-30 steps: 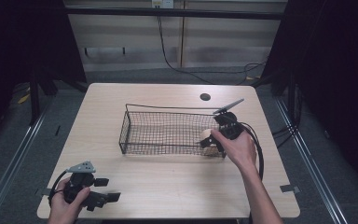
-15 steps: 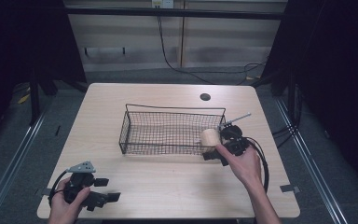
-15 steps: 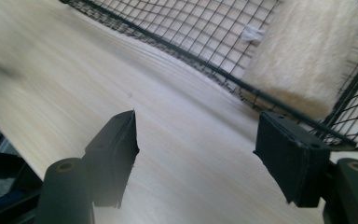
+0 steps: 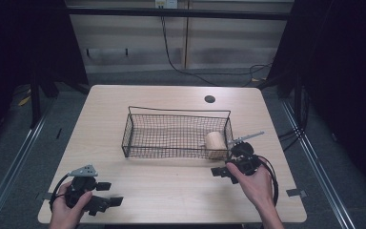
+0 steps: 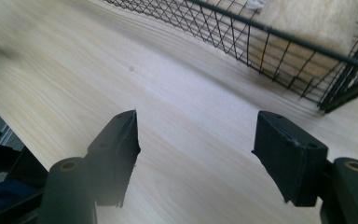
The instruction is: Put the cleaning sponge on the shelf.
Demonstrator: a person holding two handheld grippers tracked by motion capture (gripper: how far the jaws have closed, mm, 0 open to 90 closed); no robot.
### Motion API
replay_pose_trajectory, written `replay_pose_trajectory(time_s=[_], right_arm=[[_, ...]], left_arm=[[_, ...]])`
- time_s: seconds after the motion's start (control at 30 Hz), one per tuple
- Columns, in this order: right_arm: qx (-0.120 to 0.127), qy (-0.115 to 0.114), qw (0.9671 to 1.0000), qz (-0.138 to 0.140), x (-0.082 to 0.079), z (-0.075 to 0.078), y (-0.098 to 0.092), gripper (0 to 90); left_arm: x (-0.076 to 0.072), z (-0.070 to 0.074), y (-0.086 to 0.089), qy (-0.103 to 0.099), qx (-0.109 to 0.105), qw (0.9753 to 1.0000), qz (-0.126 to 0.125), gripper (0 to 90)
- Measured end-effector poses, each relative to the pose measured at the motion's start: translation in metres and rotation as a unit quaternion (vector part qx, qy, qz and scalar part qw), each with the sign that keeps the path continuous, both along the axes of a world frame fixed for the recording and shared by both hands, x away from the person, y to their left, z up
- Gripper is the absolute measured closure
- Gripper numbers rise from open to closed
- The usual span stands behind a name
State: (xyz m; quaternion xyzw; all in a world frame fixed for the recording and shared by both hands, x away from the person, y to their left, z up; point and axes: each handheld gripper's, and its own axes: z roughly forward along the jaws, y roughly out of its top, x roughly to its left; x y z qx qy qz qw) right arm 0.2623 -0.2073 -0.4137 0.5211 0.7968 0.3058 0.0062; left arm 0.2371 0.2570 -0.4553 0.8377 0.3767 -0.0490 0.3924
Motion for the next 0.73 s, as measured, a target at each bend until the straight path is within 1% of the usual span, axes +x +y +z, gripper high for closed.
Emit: replay_pose_trajectory(time_s=[0.07, 0.1, 0.13, 0.17, 0.2, 0.23, 0.27, 0.33, 0.37, 0.4, 0.47, 0.57, 0.6, 0.63, 0.73], right_arm=[[0.000, 0.000, 1.0000, 0.003, -0.006, -0.003, -0.001, 30.9], [-0.002, -0.006, 1.0000, 0.000, -0.013, -0.004, -0.003, 30.9], [-0.002, -0.006, 1.0000, 0.000, -0.013, -0.004, -0.003, 30.9], [0.002, -0.006, 1.0000, -0.002, -0.020, -0.007, -0.006, 30.9], [0.002, -0.008, 1.0000, -0.002, -0.023, -0.009, -0.007, 30.9], [0.004, -0.006, 1.0000, -0.005, -0.026, -0.011, -0.009, 30.9], [0.006, -0.011, 0.9999, -0.008, -0.028, -0.013, -0.011, 30.9], [0.008, -0.011, 0.9999, -0.008, -0.031, -0.015, -0.013, 30.9], [0.002, -0.014, 0.9998, -0.012, -0.036, -0.017, -0.014, 30.9], [0.002, -0.014, 0.9998, -0.012, -0.036, -0.017, -0.014, 30.9], [-0.003, -0.020, 0.9997, -0.013, -0.044, -0.021, -0.017, 31.0], [0.004, -0.026, 0.9994, -0.022, -0.048, -0.026, -0.022, 30.9], [0.004, -0.026, 0.9994, -0.022, -0.048, -0.026, -0.022, 30.9], [0.005, -0.027, 0.9994, -0.022, -0.049, -0.031, -0.023, 30.9], [0.004, -0.029, 0.9994, -0.020, -0.049, -0.035, -0.025, 30.9]], left_arm=[[0.000, 0.000, 0.000, 0.000, 0.000, 1.0000, 0.001, 17.4], [0.000, 0.000, 0.000, 0.001, 0.001, 1.0000, 0.000, 17.4], [0.000, 0.000, 0.000, 0.001, 0.001, 1.0000, 0.000, 17.4], [0.000, 0.000, 0.000, 0.000, -0.001, 1.0000, 0.001, 17.4], [0.000, 0.000, 0.000, -0.001, 0.000, 1.0000, 0.002, 17.4], [0.000, -0.001, 0.000, -0.001, -0.001, 1.0000, 0.001, 17.4], [0.001, 0.000, 0.001, 0.001, 0.000, 1.0000, 0.001, 17.4], [0.000, 0.000, 0.000, 0.000, 0.000, 1.0000, 0.002, 17.4], [-0.001, 0.000, -0.001, 0.000, 0.002, 1.0000, 0.001, 17.4], [-0.001, 0.000, -0.001, 0.000, 0.002, 1.0000, 0.001, 17.4], [0.000, -0.001, 0.000, 0.000, 0.002, 1.0000, 0.002, 17.4], [0.000, -0.001, 0.000, 0.001, 0.001, 1.0000, 0.002, 17.4], [0.000, -0.001, 0.000, 0.001, 0.001, 1.0000, 0.002, 17.4], [0.000, 0.000, 0.000, -0.001, 0.002, 1.0000, 0.002, 17.4], [0.000, 0.000, 0.000, 0.000, 0.001, 1.0000, -0.002, 17.4]])
